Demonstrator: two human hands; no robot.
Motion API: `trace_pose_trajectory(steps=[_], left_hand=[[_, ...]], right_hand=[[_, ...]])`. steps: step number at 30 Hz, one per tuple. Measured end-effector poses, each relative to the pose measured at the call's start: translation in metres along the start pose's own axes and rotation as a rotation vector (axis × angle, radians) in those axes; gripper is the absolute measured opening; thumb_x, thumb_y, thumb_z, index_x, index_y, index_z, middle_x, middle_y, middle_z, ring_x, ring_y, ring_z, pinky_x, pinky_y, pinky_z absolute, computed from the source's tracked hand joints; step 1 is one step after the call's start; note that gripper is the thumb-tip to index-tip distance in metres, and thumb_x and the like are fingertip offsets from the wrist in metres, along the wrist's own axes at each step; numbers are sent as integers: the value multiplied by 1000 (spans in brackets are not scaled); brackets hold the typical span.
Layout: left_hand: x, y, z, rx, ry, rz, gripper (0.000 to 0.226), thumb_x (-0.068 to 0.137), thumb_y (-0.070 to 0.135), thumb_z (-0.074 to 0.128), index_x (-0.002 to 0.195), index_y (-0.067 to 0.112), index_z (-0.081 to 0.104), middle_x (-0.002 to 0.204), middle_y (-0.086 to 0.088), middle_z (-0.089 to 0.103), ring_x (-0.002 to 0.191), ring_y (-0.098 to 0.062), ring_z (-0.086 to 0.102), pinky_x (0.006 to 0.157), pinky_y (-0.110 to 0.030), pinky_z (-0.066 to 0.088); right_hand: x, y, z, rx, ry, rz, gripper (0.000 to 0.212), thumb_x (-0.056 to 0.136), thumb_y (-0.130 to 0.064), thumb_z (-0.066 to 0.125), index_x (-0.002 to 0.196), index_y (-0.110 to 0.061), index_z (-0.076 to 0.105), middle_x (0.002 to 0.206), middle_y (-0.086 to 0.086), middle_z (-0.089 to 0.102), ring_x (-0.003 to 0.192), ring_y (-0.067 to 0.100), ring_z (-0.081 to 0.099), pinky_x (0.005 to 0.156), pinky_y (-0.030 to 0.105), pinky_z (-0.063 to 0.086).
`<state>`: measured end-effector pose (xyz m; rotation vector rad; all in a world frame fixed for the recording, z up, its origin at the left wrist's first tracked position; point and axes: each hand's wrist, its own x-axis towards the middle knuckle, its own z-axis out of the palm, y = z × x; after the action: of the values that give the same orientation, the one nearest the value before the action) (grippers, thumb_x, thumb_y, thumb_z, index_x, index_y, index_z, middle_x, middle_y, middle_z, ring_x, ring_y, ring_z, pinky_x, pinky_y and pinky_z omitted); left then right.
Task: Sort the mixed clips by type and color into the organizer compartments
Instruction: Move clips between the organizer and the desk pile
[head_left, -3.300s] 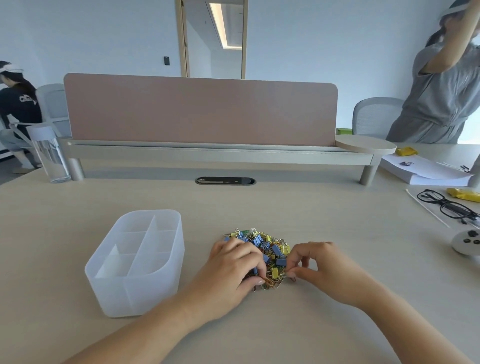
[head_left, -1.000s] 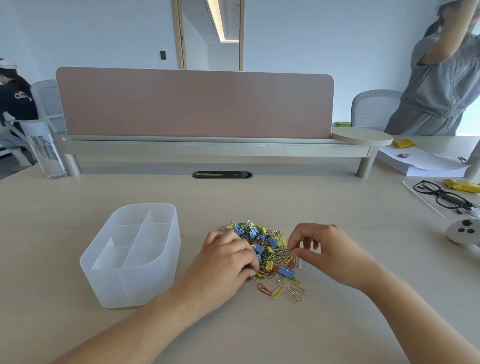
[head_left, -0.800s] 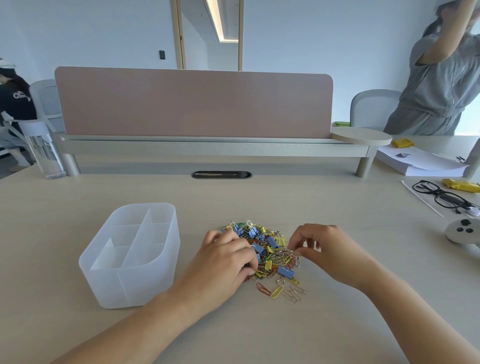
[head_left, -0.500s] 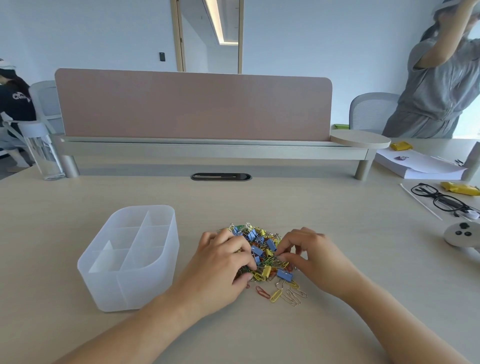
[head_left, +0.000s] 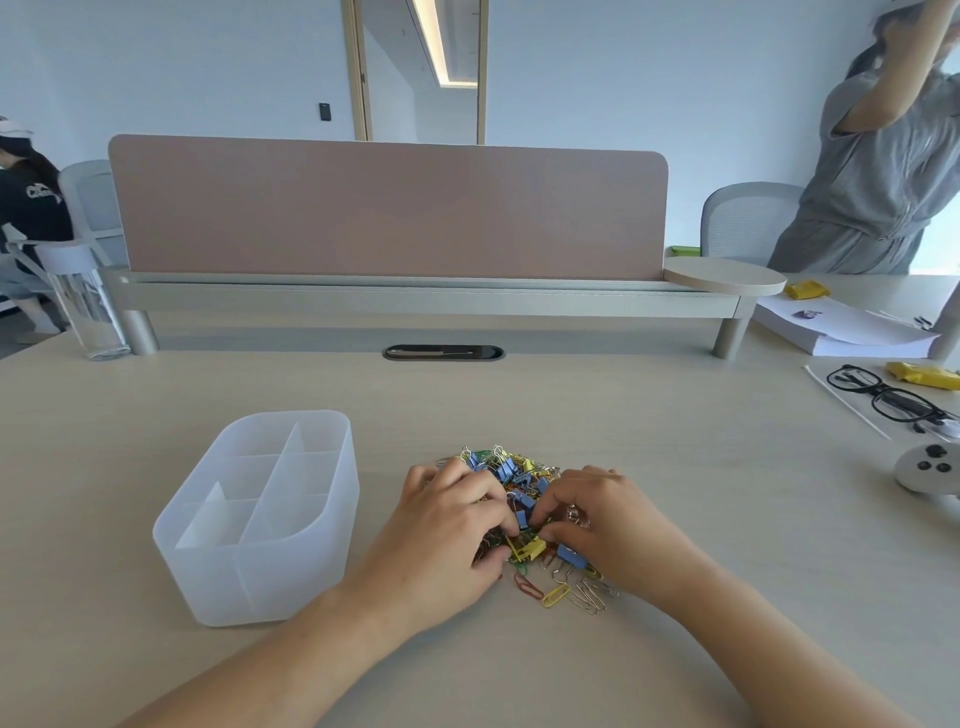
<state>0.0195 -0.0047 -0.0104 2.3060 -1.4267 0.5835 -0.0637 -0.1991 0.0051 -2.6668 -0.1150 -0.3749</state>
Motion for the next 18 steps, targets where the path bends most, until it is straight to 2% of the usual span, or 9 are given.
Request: trace_pose_trajectory(steps=[4, 10, 15, 18], left_hand=[[0, 1, 1, -20, -21, -12, 12, 76, 40, 59, 87, 37, 65, 97, 22, 52, 99, -2, 41, 89, -26, 26], [-2, -1, 0, -52, -13, -26, 3, 78, 37, 57, 81, 36, 57, 96, 22, 53, 98, -1, 42, 87, -24, 24], [-2, -3, 1, -102, 6, -33, 7, 80, 40, 64, 80, 35, 59, 93, 23, 54, 100, -1, 44, 91, -29, 27], [-2, -4, 0, -133, 29, -43, 10, 82, 46, 62, 82, 36, 61, 95, 24, 56, 101, 1, 43, 90, -24, 24]], right_hand=[[0, 2, -3, -22, -10, 0, 7, 84, -22, 72, 84, -29, 69, 77, -25, 54, 83, -8, 47, 75, 6, 30], [-3, 4, -4, -36, -10, 15, 15, 85, -24, 71, 79, -34, 61, 78, -25, 52, 85, -8, 46, 78, 12, 28], [-6, 3, -11, 72, 60, 63, 13, 85, -16, 71, 79, -26, 64, 81, -13, 60, 82, 2, 52, 69, 11, 36], [-7, -1, -14, 124, 57, 116, 11, 88, -13, 68, 82, -23, 65, 73, -14, 61, 74, -2, 55, 64, 10, 39]])
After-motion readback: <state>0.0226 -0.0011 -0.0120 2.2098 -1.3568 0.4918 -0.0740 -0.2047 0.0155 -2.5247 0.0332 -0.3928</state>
